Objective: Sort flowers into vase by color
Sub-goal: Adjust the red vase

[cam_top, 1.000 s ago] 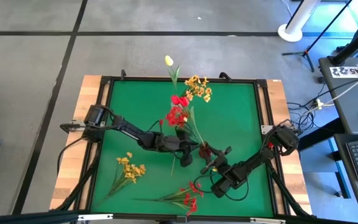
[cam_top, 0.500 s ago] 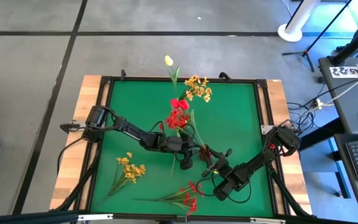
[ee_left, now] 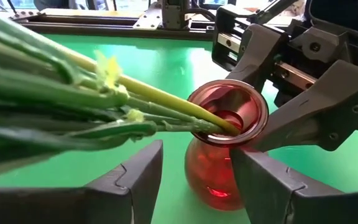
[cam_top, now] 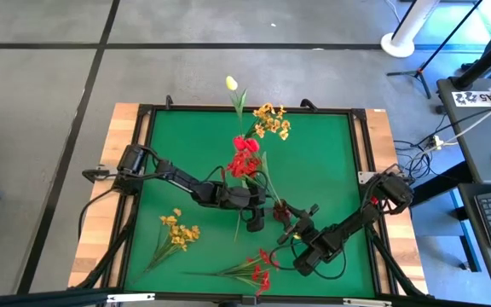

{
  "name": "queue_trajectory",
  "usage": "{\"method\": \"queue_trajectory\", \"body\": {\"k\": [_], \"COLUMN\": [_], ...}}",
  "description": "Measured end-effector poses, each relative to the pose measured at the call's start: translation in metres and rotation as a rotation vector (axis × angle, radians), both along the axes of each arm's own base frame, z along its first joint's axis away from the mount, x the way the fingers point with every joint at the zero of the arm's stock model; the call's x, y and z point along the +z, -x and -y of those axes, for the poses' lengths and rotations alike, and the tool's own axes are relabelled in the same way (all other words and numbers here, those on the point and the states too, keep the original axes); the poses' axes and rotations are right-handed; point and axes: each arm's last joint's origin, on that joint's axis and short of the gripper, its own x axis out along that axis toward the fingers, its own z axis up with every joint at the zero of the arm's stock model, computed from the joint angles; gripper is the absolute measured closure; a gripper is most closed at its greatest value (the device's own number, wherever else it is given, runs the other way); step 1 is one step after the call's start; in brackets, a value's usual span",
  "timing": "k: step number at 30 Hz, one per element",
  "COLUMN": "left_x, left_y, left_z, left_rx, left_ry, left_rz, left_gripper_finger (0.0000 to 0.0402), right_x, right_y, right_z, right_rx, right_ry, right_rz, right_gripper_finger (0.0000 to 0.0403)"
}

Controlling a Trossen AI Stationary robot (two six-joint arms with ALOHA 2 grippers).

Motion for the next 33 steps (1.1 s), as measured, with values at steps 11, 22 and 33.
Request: {"method": "queue_trajectory", "body": {"k": [11, 22, 33], "left_x": [0.003, 0.010, 0.023], "left_y": [-0.001, -0.002, -0.005], "left_z": [0.004, 0.013, 0.017], "left_rx": [0.034, 0.041, 0.028], "left_ry": [-0.075, -0.176, -0.139], "left_rz": [0.002, 0.019, 0.111], "left_gripper_finger": [0.0218, 0.0219, 0.0219], "right_x": [0.000, -0.002, -0.002], "right_y": [-0.001, -0.002, -0.008], "right_z": [0.000, 0.001, -0.003], "right_rx": [0.008, 0.026, 0.108], "right_ry": [-0.004, -0.030, -0.141], "right_rz": [-0.022, -0.056, -0.165], "right_gripper_finger": [0.0284, 0.0205, 0.0128]}}
